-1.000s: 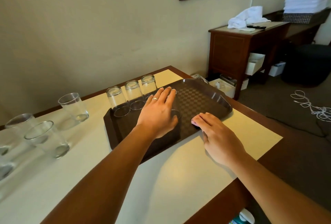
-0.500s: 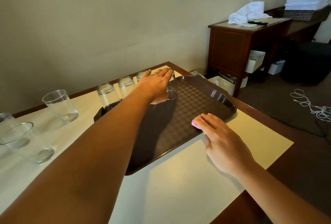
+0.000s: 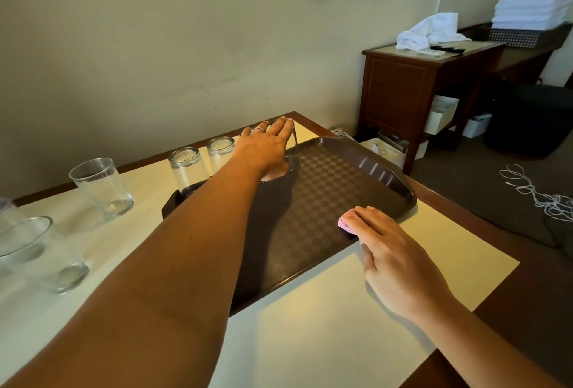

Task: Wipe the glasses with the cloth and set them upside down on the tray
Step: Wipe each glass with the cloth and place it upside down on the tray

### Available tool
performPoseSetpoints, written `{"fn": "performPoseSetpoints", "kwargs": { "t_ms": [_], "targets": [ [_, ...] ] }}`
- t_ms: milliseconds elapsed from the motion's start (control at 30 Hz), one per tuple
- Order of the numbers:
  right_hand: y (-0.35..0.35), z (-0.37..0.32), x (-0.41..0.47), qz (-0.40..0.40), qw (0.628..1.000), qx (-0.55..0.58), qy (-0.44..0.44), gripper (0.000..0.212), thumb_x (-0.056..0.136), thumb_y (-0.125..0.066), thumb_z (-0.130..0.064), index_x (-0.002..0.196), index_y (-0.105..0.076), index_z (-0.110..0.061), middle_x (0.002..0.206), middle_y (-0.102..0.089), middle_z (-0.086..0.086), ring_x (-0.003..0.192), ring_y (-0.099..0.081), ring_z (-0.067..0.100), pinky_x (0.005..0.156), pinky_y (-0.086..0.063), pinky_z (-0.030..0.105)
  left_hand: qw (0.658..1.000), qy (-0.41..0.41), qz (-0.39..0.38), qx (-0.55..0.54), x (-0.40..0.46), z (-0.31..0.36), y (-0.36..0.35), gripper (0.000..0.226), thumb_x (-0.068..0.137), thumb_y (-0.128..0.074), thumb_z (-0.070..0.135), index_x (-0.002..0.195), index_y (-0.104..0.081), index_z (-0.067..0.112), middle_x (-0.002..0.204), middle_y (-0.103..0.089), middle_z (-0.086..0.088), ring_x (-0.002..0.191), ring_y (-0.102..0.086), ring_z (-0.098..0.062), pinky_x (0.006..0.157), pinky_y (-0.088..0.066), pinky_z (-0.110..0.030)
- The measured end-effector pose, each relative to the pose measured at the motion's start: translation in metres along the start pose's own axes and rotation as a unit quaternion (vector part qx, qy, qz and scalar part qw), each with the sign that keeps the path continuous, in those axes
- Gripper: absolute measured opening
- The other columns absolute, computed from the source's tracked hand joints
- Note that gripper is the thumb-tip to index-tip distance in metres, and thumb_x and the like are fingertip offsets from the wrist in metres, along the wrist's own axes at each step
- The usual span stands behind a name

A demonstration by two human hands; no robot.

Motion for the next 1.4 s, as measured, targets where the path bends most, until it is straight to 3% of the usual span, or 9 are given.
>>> {"fn": "performPoseSetpoints", "kwargs": {
  "t_ms": [167, 333, 433, 667, 833, 933, 1167, 1400],
  "targets": [
    [-0.001, 0.001, -0.001, -0.002, 1.000, 0.004, -0.003, 0.049, 0.082, -0.075, -0.007, 0.131, -0.069, -0.015, 0.134, -0.068, 0.005, 0.123, -0.065, 0.029, 0.089, -0.061, 0.036, 1.000, -0.002, 0.004, -0.003, 0.002, -0.001, -0.003, 0.096, 0.102, -0.055, 0.057, 0.167, 0.007, 0.024, 0.176, 0.005, -0.002, 0.161, -0.005, -0.034, 0.129, -0.014, -0.056],
    [-0.002, 0.002, -0.001, -0.002, 1.000, 0.013, -0.008, 0.047, 0.088, -0.057, -0.022, 0.133, -0.068, -0.016, 0.136, -0.066, 0.003, 0.127, -0.063, 0.026, 0.090, -0.062, 0.039, 1.000, -0.012, 0.009, 0.001, 0.002, -0.002, -0.004, 0.098, 0.101, -0.055, 0.057, 0.167, 0.010, 0.023, 0.176, 0.008, -0.003, 0.162, 0.002, -0.031, 0.129, -0.008, -0.056],
    [-0.002, 0.002, 0.000, -0.006, 1.000, 0.012, -0.013, 0.047, 0.088, -0.056, -0.022, 0.133, -0.068, -0.017, 0.137, -0.066, 0.002, 0.127, -0.062, 0.026, 0.091, -0.061, 0.038, 1.000, -0.019, 0.015, 0.000, -0.001, -0.002, 0.001, 0.096, 0.102, -0.052, 0.059, 0.167, 0.010, 0.024, 0.175, 0.010, -0.003, 0.162, 0.005, -0.029, 0.129, -0.005, -0.054],
    [0.001, 0.004, 0.002, -0.030, 0.999, -0.010, -0.011, 0.055, 0.079, -0.081, -0.001, 0.131, -0.069, -0.015, 0.136, -0.066, 0.005, 0.125, -0.064, 0.029, 0.088, -0.059, 0.031, 0.998, -0.032, 0.053, -0.031, -0.053, 0.008, 0.019, 0.089, 0.103, -0.052, 0.053, 0.167, 0.004, 0.027, 0.176, 0.006, -0.002, 0.162, 0.001, -0.029, 0.129, -0.008, -0.049],
    [0.007, -0.002, 0.007, -0.057, 0.998, -0.009, -0.005, 0.057, 0.082, -0.079, 0.001, 0.135, -0.066, -0.017, 0.141, -0.063, 0.004, 0.132, -0.058, 0.029, 0.091, -0.058, 0.035, 0.997, -0.014, 0.048, -0.059, -0.145, 0.003, 0.017, 0.079, 0.106, -0.049, 0.047, 0.167, -0.001, 0.033, 0.176, 0.003, 0.001, 0.162, -0.005, -0.027, 0.129, -0.012, -0.046],
    [0.017, -0.010, 0.005, -0.069, 0.998, -0.002, 0.011, 0.060, 0.079, -0.077, 0.009, 0.133, -0.066, -0.015, 0.137, -0.064, 0.003, 0.126, -0.061, 0.027, 0.091, -0.058, 0.030, 0.993, 0.031, 0.034, -0.113, -0.208, -0.004, 0.008, 0.074, 0.106, -0.050, 0.046, 0.166, -0.008, 0.034, 0.176, -0.005, 0.003, 0.160, -0.015, -0.026, 0.128, -0.019, -0.045],
    [0.026, -0.101, -0.019, -0.083, 0.993, 0.055, 0.069, 0.060, 0.087, -0.060, 0.018, 0.133, -0.066, -0.019, 0.137, -0.061, -0.005, 0.126, -0.056, 0.016, 0.097, -0.048, 0.020, 0.970, 0.133, 0.061, -0.196, -0.346, -0.022, -0.025, 0.071, 0.104, -0.053, 0.049, 0.165, -0.020, 0.033, 0.174, -0.019, 0.004, 0.155, -0.030, -0.025, 0.124, -0.029, -0.041],
    [-0.002, -0.235, -0.043, -0.124, 0.969, 0.139, 0.163, 0.051, 0.095, -0.055, 0.010, 0.138, -0.064, -0.016, 0.145, -0.058, -0.002, 0.134, -0.050, 0.014, 0.108, -0.033, 0.013, 0.930, 0.238, 0.096, -0.262, -0.474, -0.050, -0.043, 0.067, 0.099, -0.056, 0.049, 0.159, -0.040, 0.024, 0.162, -0.042, 0.000, 0.142, -0.049, -0.026, 0.116, -0.042, -0.041]
  ]
}}
Point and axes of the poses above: each hand's wrist, its own x-axis towards the middle knuckle, its own y-axis out of the back of the hand, z = x × y, the point moved 1 cm from there along x, towards the middle knuckle
